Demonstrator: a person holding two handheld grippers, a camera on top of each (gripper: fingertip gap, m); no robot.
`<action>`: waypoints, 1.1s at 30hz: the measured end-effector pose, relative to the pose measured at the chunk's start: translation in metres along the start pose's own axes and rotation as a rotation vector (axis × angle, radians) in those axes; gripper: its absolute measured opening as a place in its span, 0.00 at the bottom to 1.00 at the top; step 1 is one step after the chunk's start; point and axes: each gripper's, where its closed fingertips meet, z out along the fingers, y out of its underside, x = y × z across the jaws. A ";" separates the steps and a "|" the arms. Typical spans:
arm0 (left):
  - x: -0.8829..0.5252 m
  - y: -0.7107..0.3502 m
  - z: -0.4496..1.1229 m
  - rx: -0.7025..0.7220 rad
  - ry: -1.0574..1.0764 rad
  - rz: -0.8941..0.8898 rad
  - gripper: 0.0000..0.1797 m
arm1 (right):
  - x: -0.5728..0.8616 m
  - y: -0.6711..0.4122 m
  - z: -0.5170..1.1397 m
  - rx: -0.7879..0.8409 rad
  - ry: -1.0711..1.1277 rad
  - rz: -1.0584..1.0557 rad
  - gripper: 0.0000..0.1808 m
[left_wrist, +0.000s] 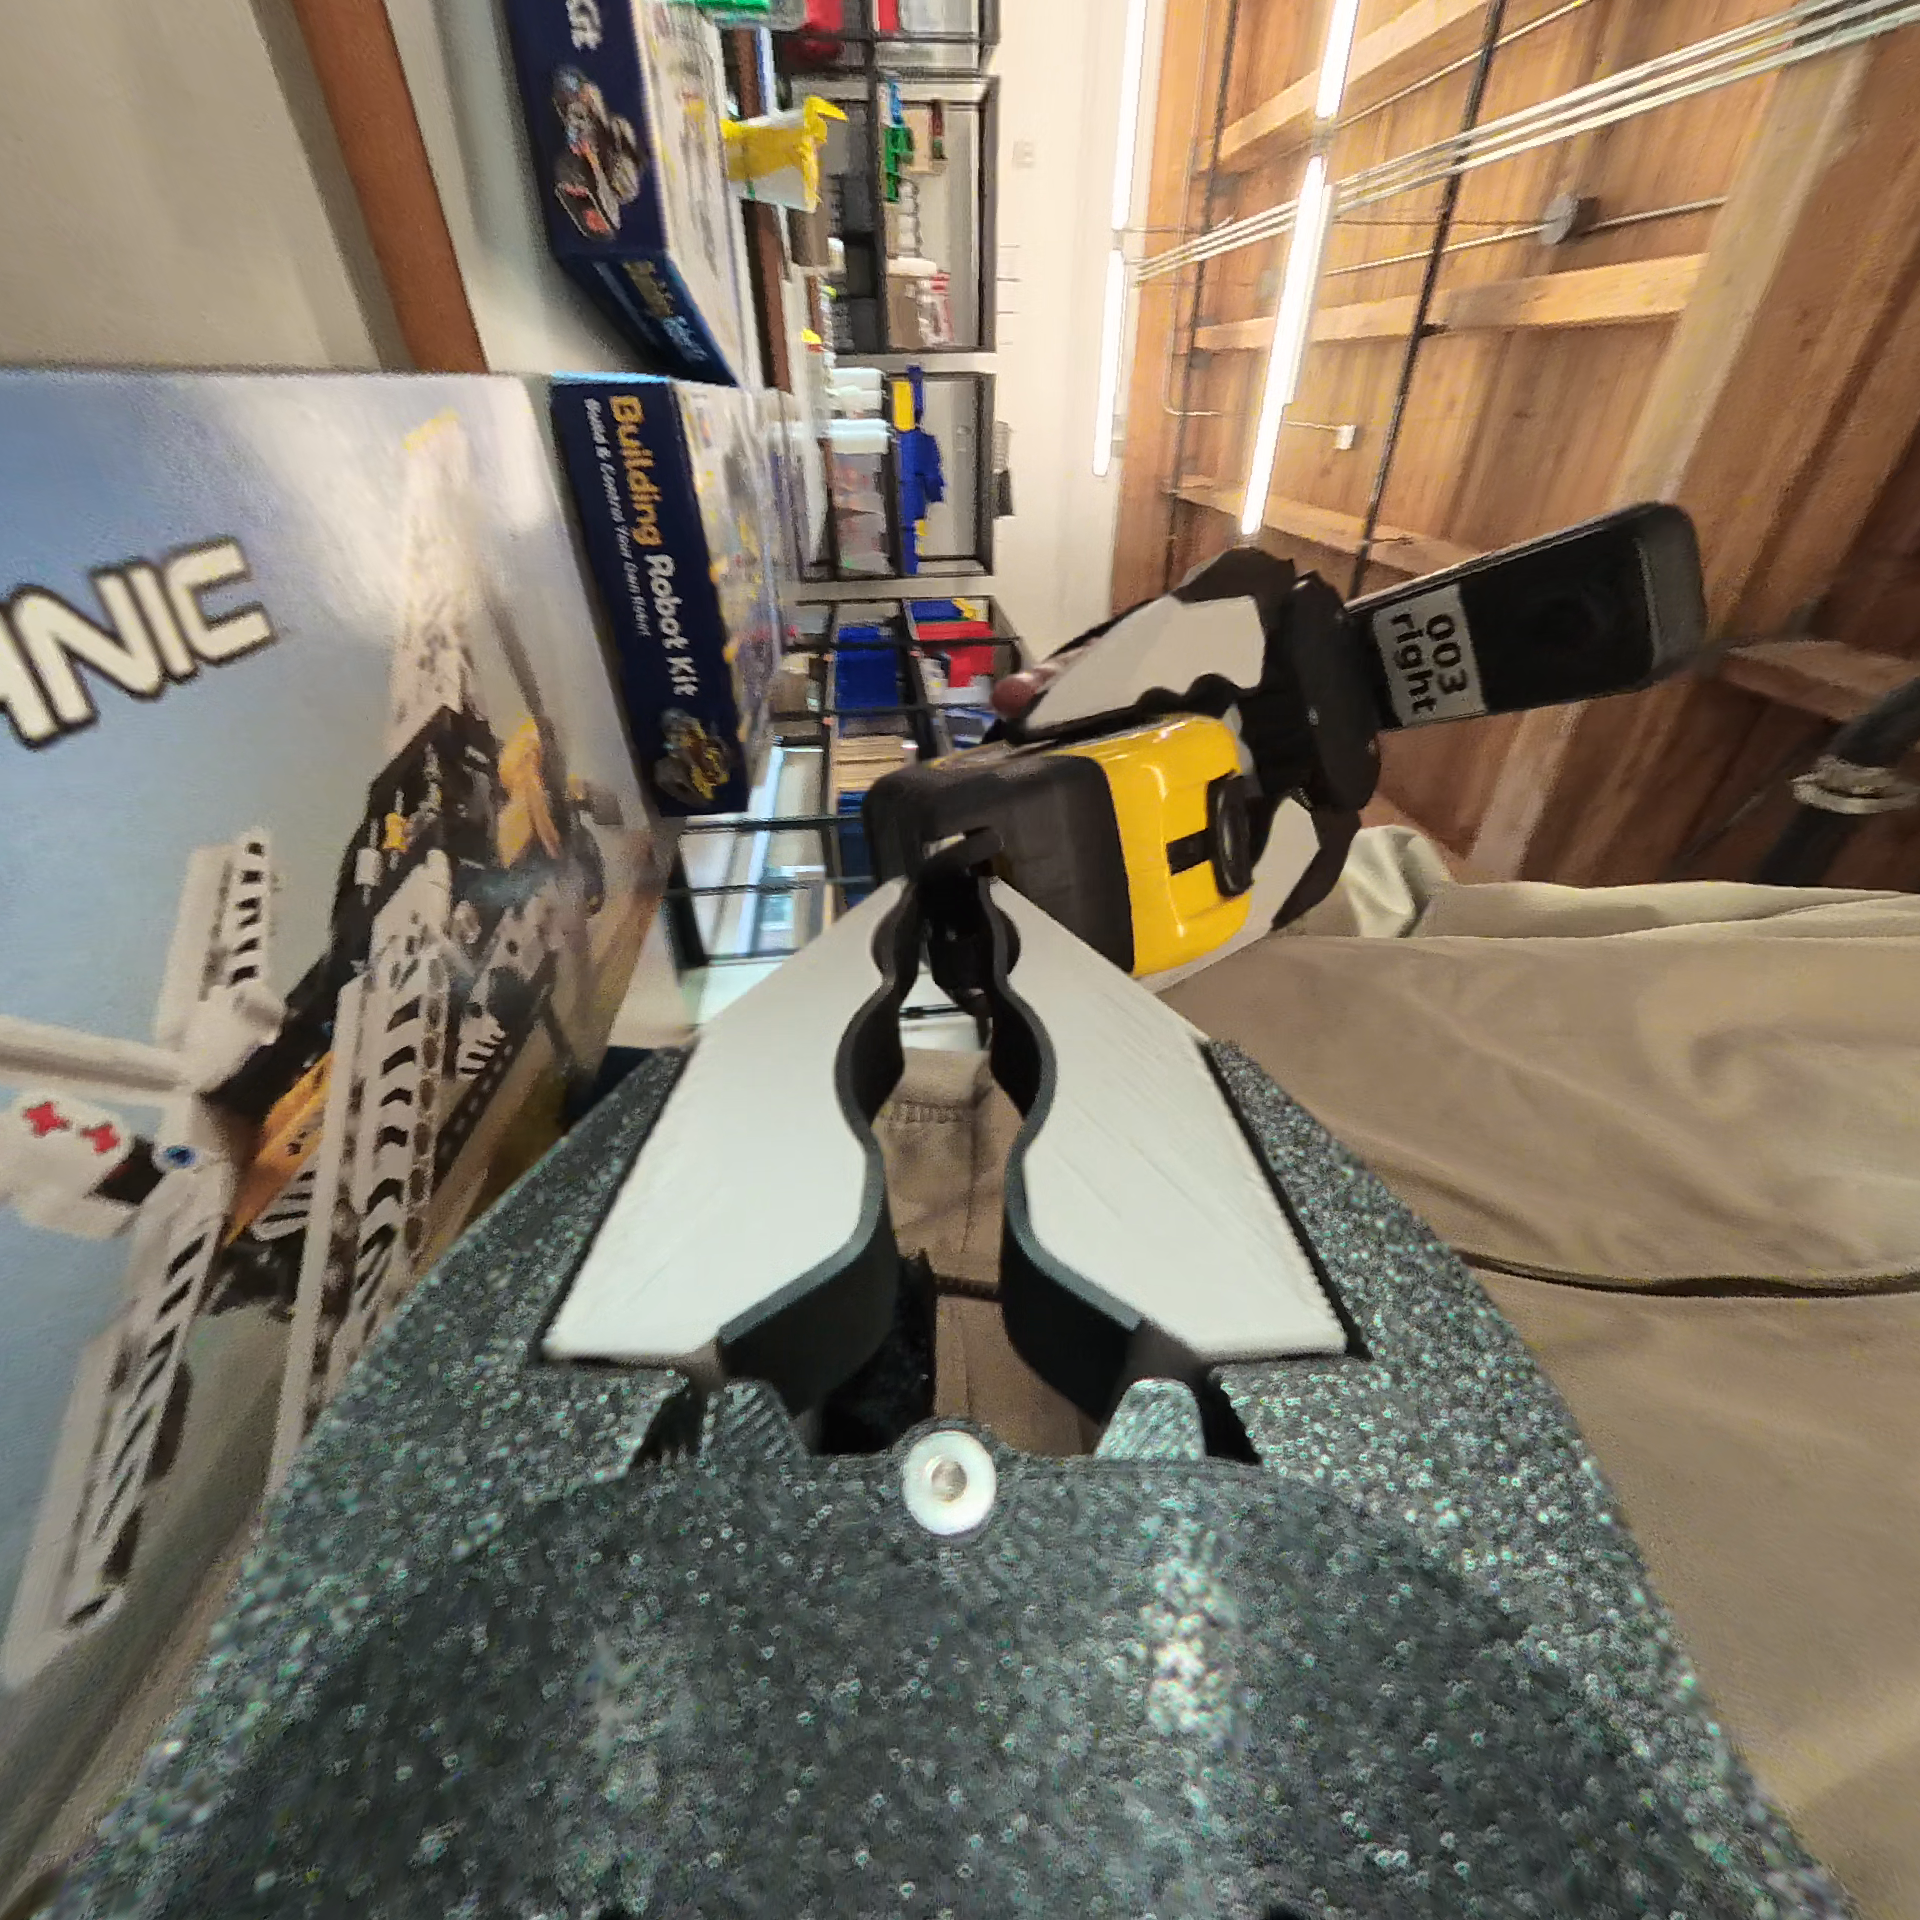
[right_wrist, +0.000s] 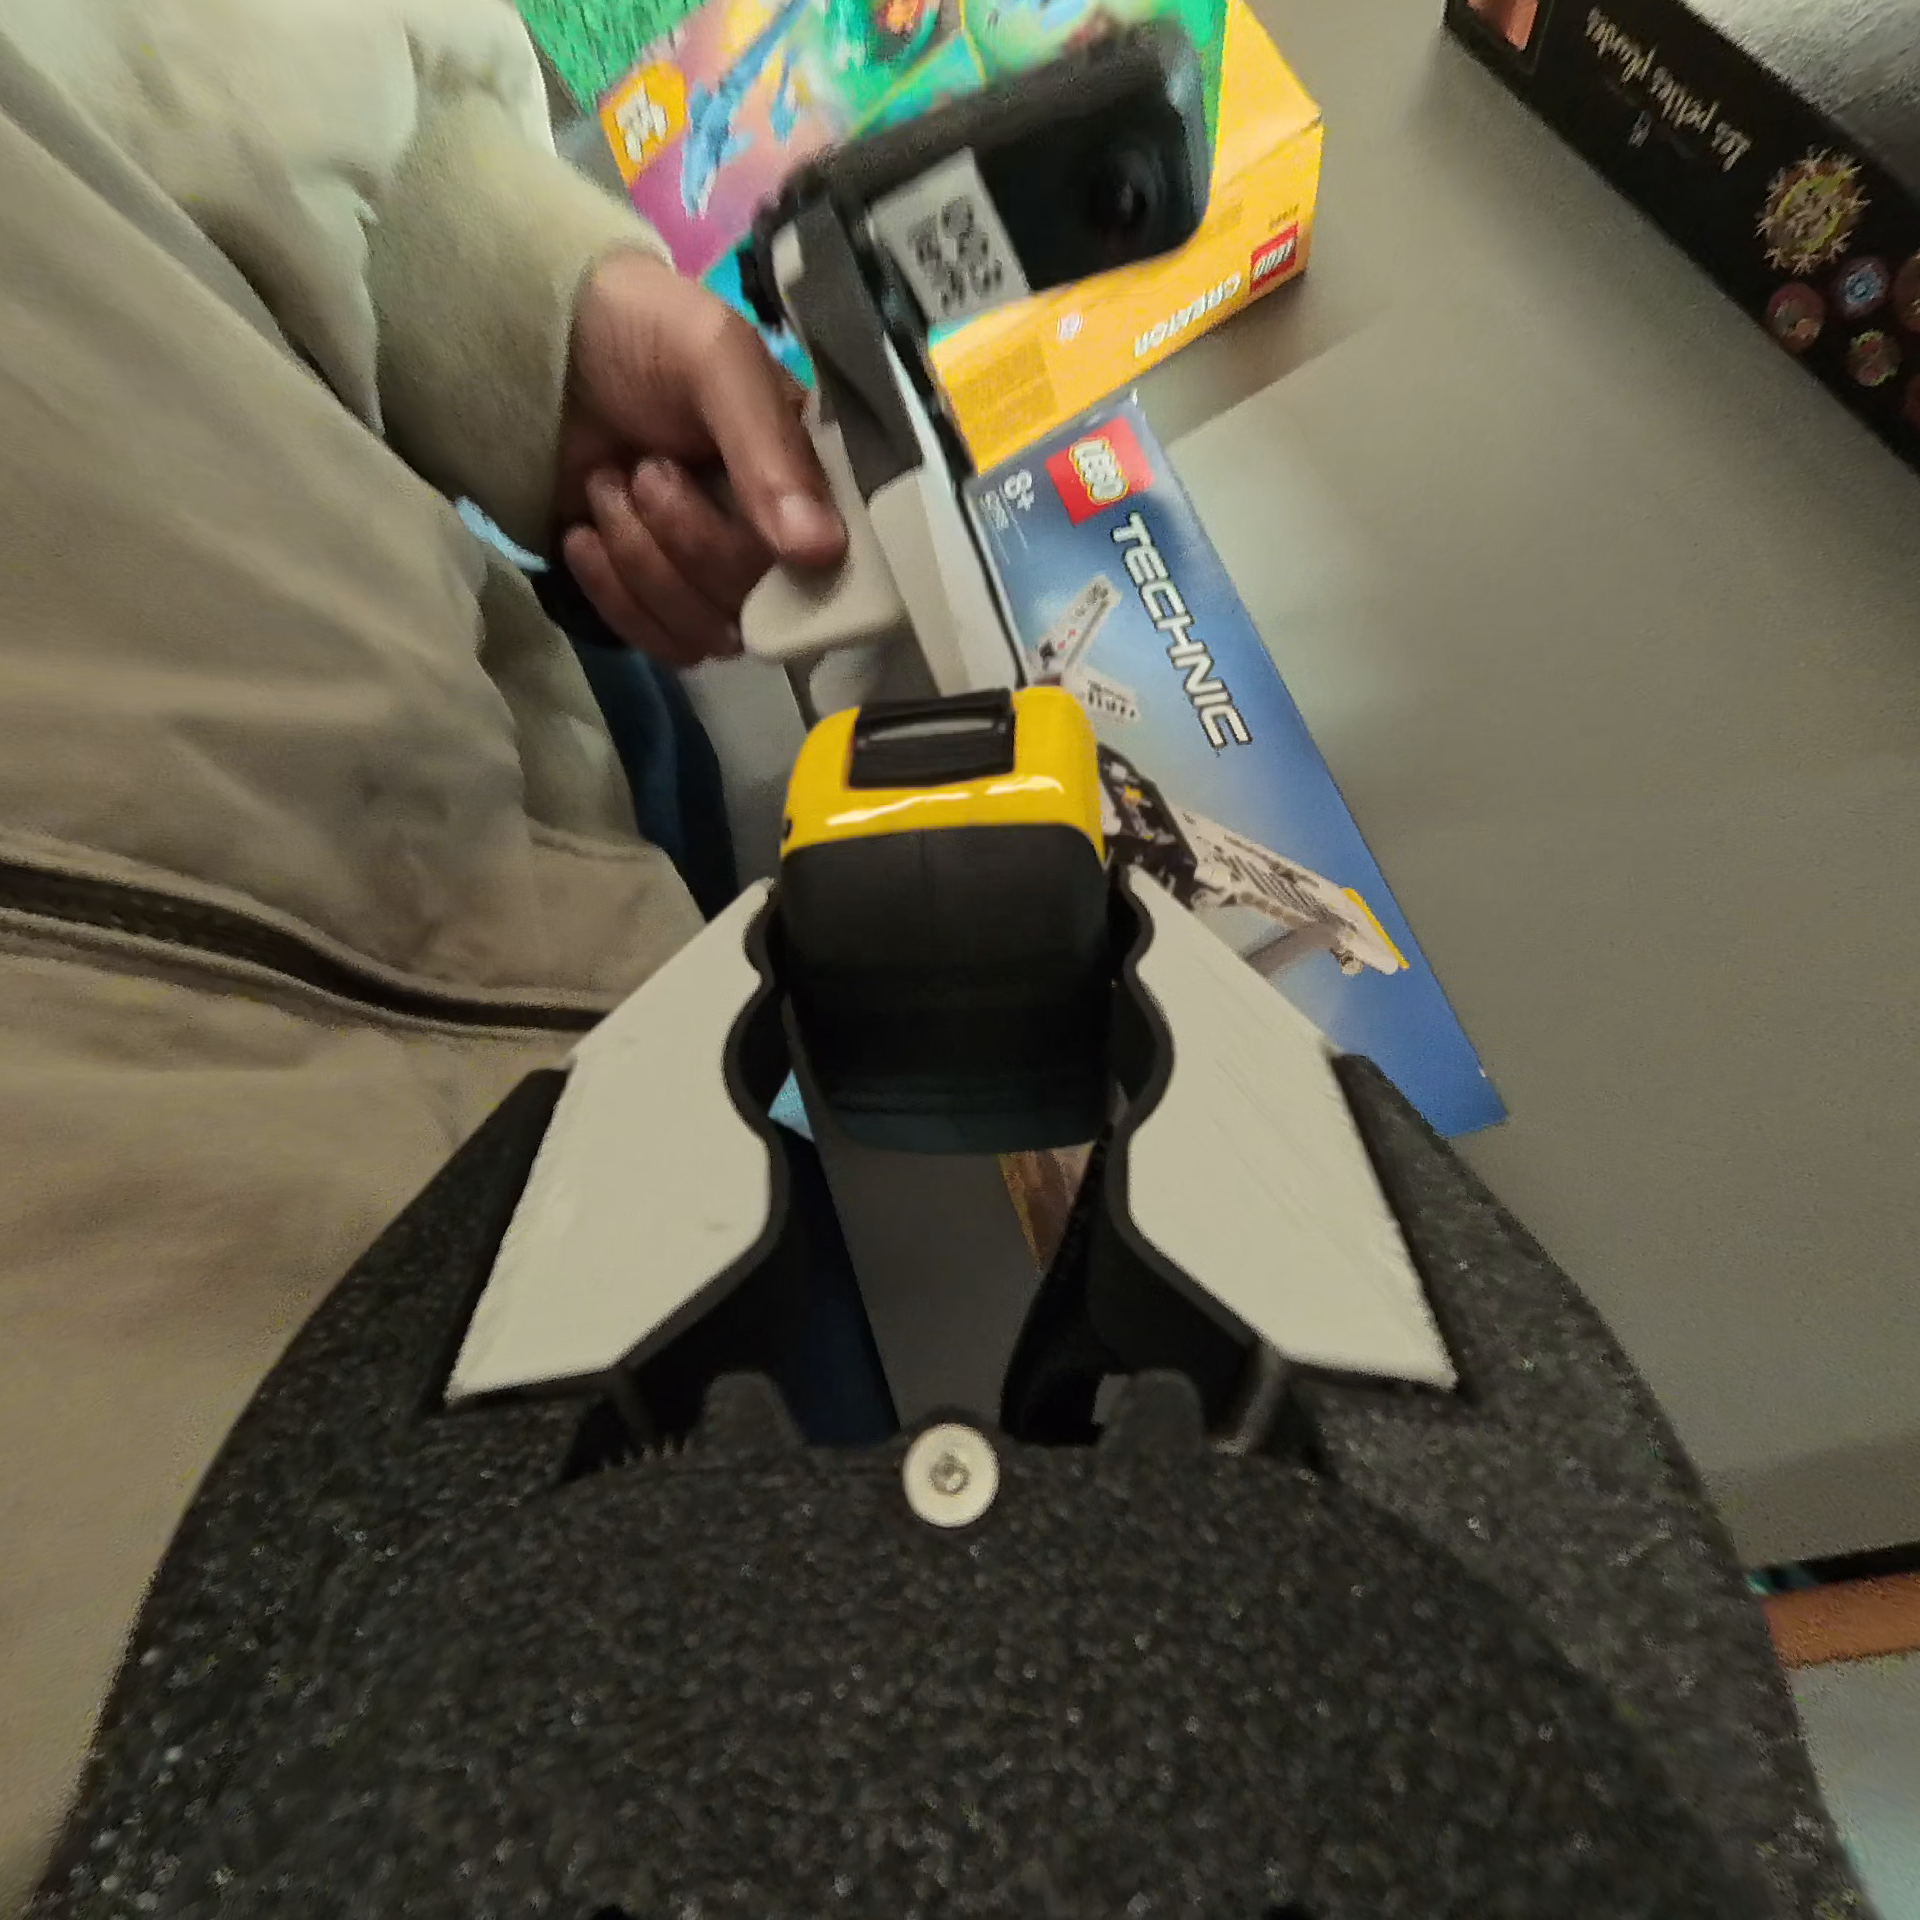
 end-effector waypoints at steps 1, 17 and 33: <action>0.001 0.000 -0.004 -0.002 -0.020 0.028 0.05 | -0.001 0.004 0.003 -0.026 -0.001 -0.019 0.33; -0.036 0.002 -0.081 -0.008 -0.328 0.140 0.05 | -0.004 0.007 0.086 -0.340 -0.006 -0.102 0.33; -0.022 -0.029 -0.168 0.186 -0.299 0.092 0.06 | 0.031 0.010 0.049 -0.585 0.058 -0.171 0.33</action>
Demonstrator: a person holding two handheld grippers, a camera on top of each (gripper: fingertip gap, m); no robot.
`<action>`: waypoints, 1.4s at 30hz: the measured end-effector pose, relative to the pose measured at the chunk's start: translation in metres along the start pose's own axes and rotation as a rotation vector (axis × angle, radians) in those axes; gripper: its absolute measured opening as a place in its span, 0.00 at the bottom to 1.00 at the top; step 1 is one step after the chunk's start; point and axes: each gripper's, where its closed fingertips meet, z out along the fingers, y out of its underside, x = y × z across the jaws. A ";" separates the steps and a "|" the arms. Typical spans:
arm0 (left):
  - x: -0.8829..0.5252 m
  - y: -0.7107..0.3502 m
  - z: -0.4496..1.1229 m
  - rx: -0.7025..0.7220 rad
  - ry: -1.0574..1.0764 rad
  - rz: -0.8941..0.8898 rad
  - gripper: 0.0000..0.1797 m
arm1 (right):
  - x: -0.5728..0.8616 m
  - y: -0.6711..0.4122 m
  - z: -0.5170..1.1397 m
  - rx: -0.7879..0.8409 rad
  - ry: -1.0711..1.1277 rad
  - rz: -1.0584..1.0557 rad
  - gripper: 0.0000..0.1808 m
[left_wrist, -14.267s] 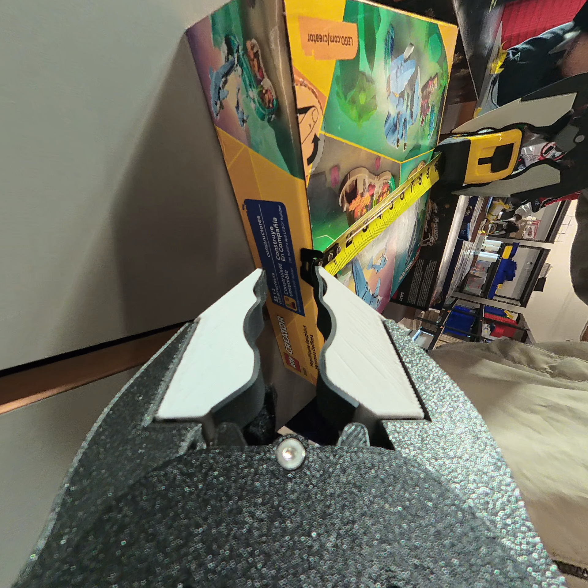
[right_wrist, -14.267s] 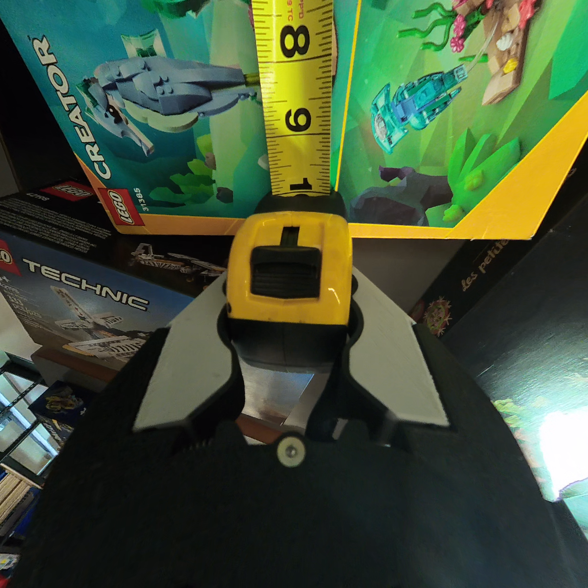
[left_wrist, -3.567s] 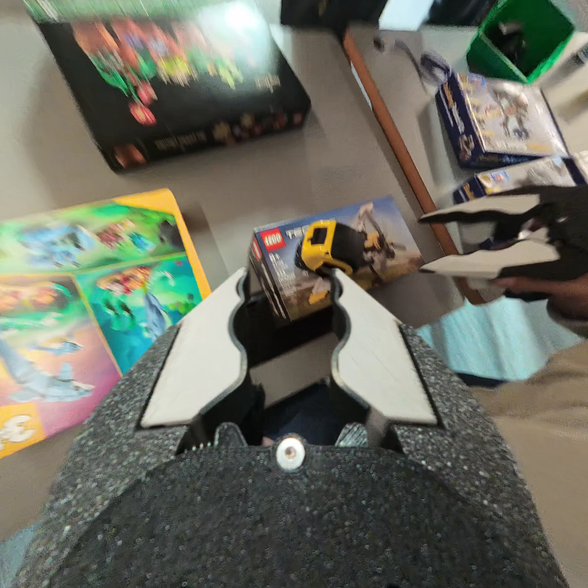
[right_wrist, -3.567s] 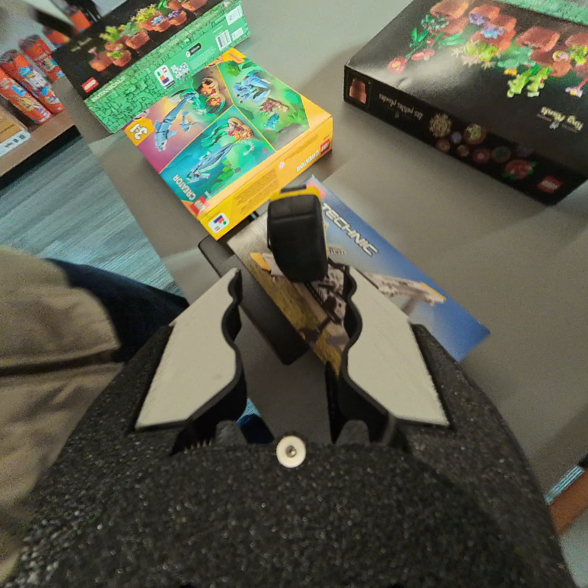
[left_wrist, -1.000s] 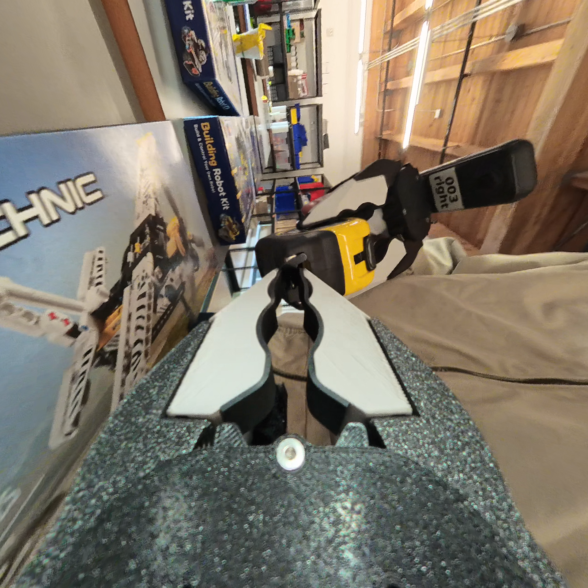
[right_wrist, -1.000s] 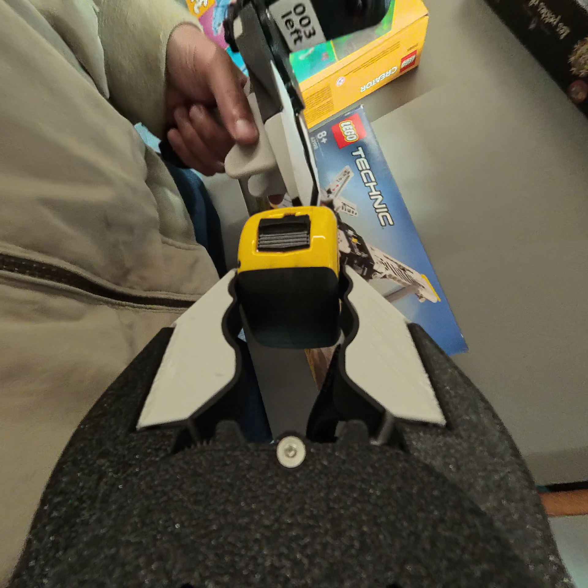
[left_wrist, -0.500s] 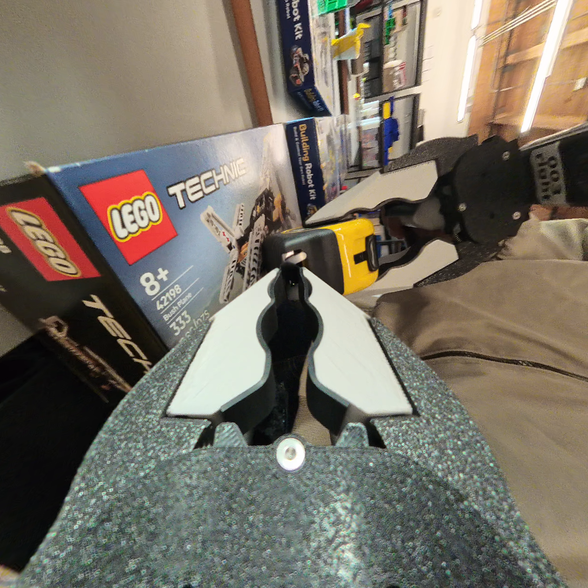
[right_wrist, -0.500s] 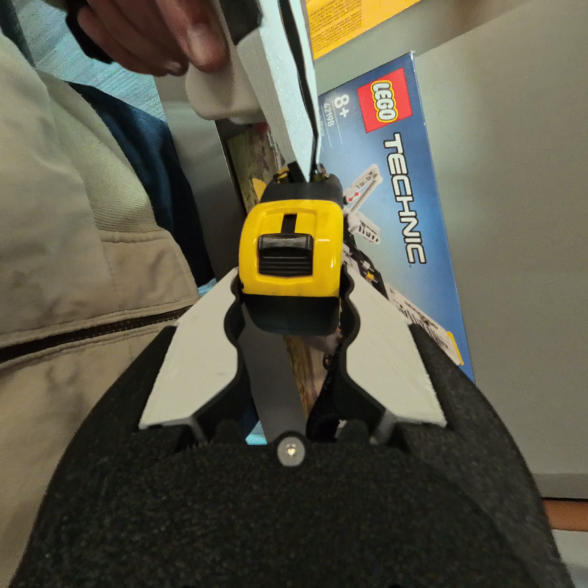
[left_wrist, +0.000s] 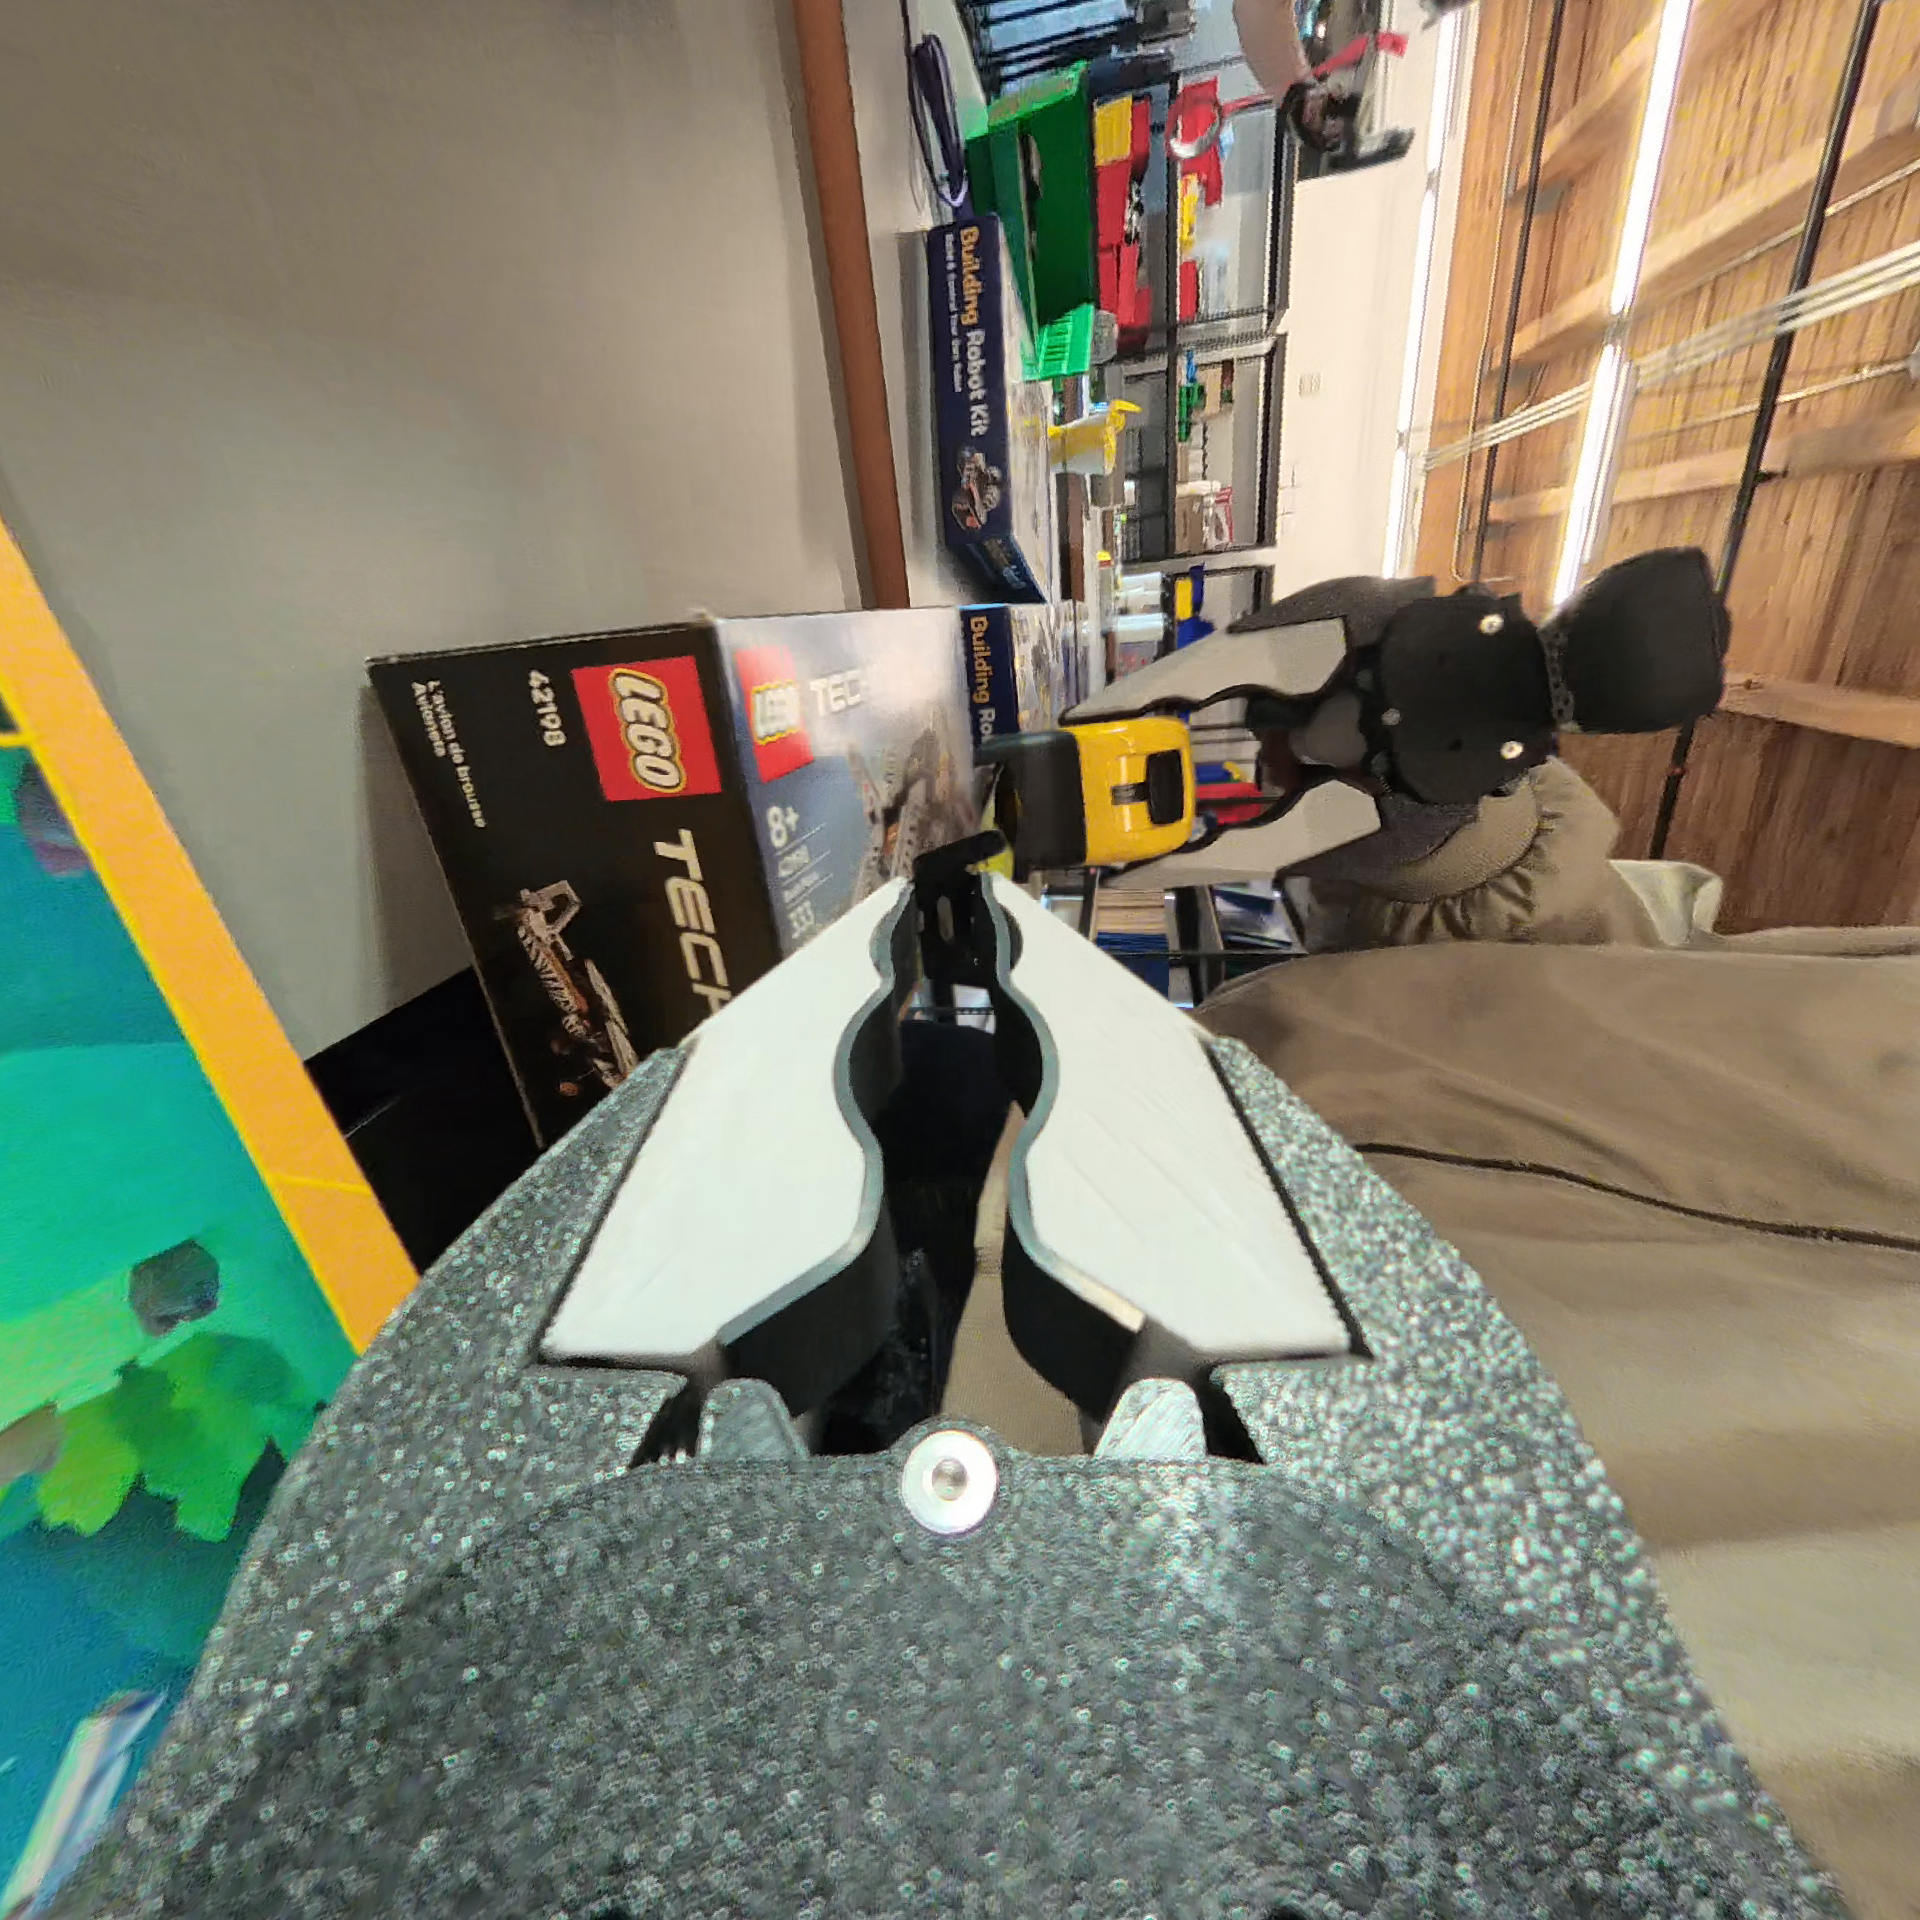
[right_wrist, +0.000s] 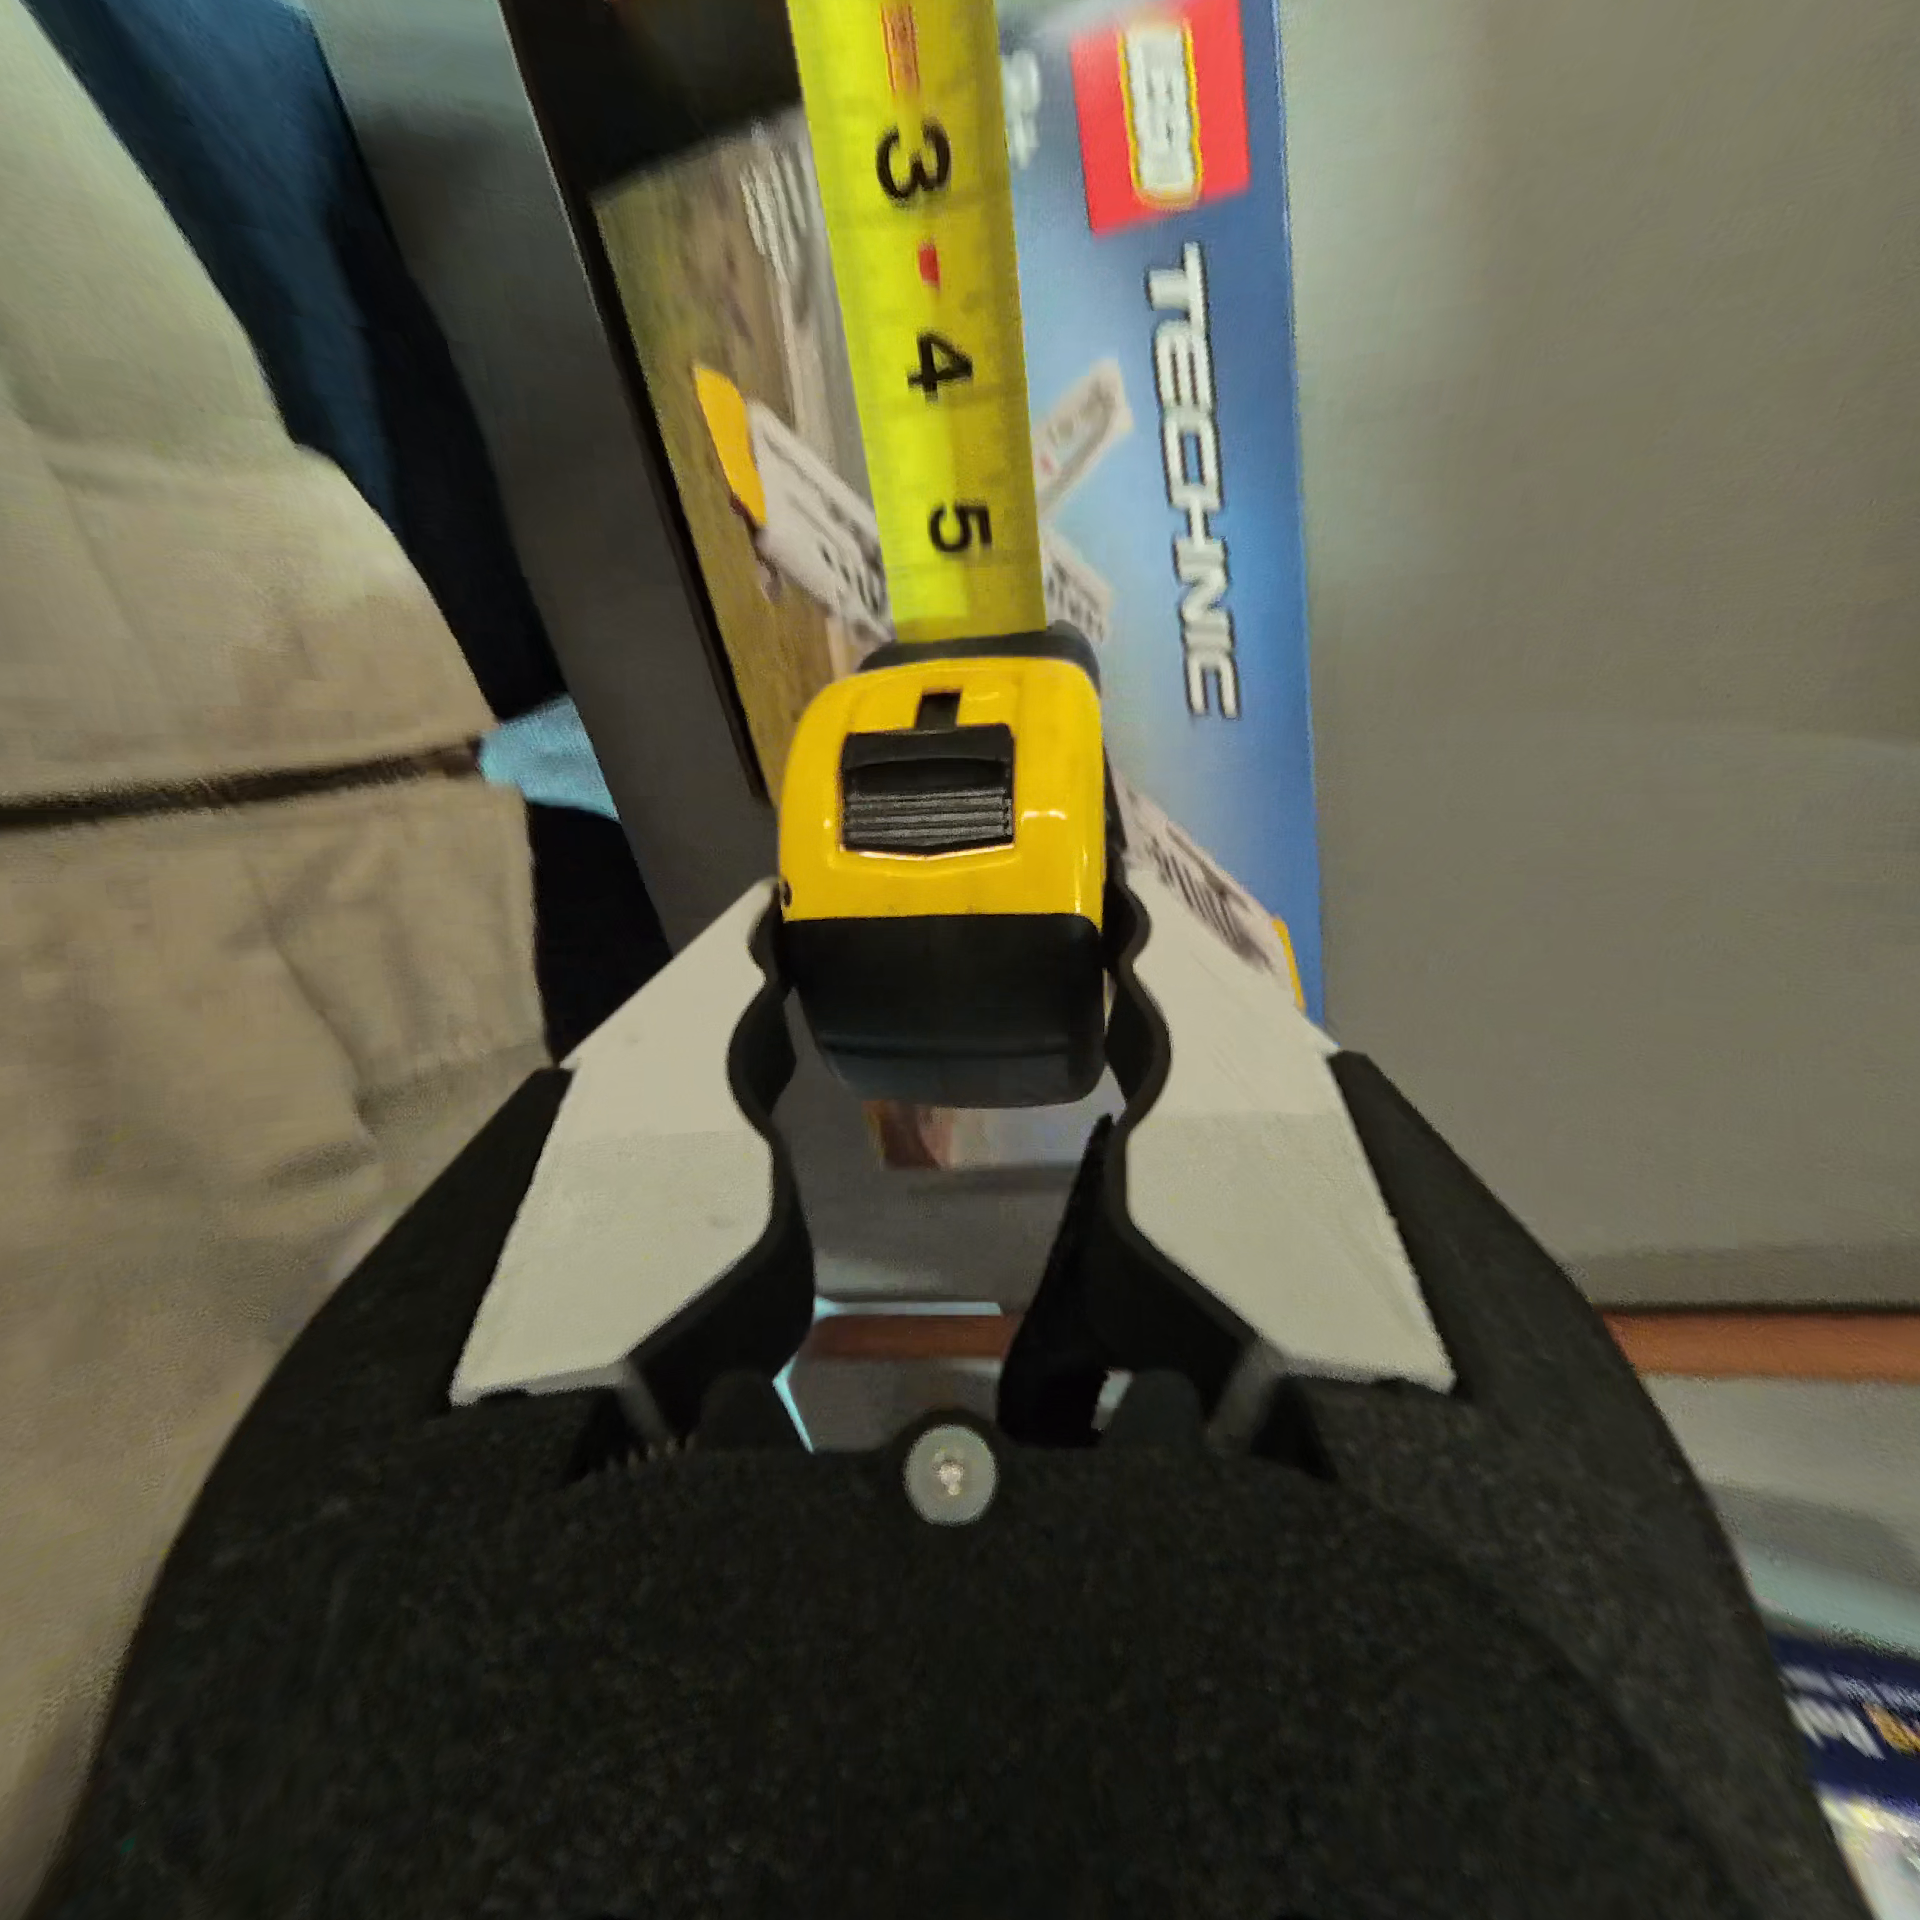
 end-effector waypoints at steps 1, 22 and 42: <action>-0.005 0.003 0.004 -0.006 -0.009 -0.007 0.06 | 0.004 0.010 -0.002 -0.036 0.005 -0.015 0.33; -0.039 0.030 0.057 -0.203 -0.290 0.000 0.07 | 0.032 0.151 -0.011 -0.221 -0.069 -0.008 0.33; -0.042 0.024 0.061 -0.230 -0.306 -0.049 0.07 | 0.033 0.169 -0.002 -0.241 -0.078 -0.025 0.33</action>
